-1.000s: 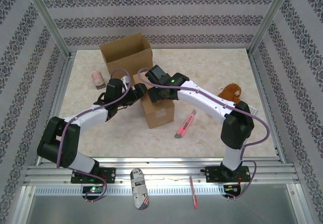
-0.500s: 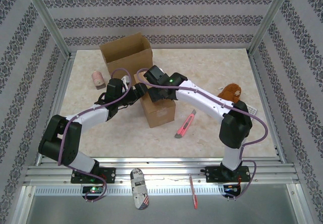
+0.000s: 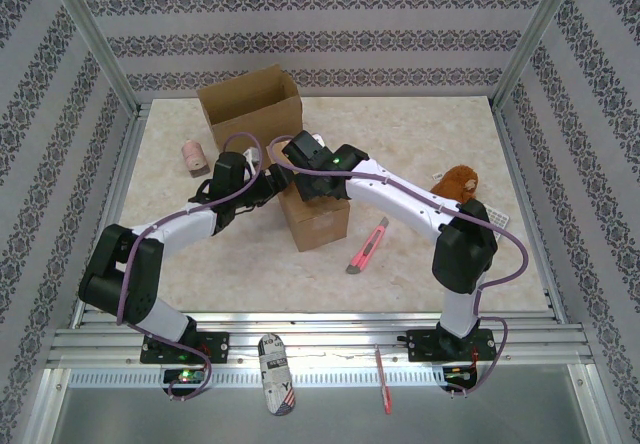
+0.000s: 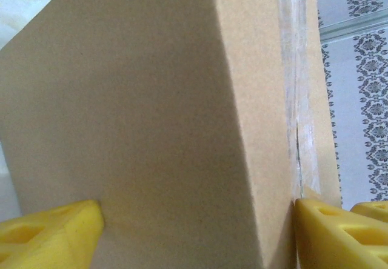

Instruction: Unpack the express box

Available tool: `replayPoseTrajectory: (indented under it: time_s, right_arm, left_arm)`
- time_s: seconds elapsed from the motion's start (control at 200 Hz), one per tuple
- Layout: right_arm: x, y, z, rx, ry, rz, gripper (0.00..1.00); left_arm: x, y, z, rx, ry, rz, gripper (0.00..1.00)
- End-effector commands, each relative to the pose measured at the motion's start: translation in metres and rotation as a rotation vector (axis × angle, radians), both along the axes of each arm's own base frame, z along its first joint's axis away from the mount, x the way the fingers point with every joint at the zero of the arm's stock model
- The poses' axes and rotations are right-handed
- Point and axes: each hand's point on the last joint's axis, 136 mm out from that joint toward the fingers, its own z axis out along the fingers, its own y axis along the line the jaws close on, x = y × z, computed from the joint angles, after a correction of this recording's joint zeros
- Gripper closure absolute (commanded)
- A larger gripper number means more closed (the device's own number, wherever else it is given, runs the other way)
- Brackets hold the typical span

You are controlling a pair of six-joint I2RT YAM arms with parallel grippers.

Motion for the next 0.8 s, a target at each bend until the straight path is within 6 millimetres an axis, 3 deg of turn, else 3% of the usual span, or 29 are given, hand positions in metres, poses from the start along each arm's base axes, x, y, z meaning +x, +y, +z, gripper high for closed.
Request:
replayPoseTrajectory:
  time_s: [0.0,0.225,0.365,0.794]
  right_arm:
    - [0.003,-0.053,-0.044,-0.275,0.064,-0.075,0.27]
    - [0.018,-0.070,-0.022,-0.327,0.018,-0.086,0.28]
    - [0.024,-0.071,-0.005,-0.322,-0.011,-0.075,0.28]
    - [0.035,-0.076,0.041,-0.351,-0.103,-0.078,0.27]
  left_arm:
    - [-0.090,0.036,-0.124,0.260,0.482,-0.040,0.19]
    - [-0.100,0.044,-0.139,0.313,0.526,-0.046,0.19]
    - [-0.102,0.044,-0.145,0.317,0.541,-0.050,0.19]
    - [-0.100,0.041,-0.144,0.309,0.537,-0.061,0.19]
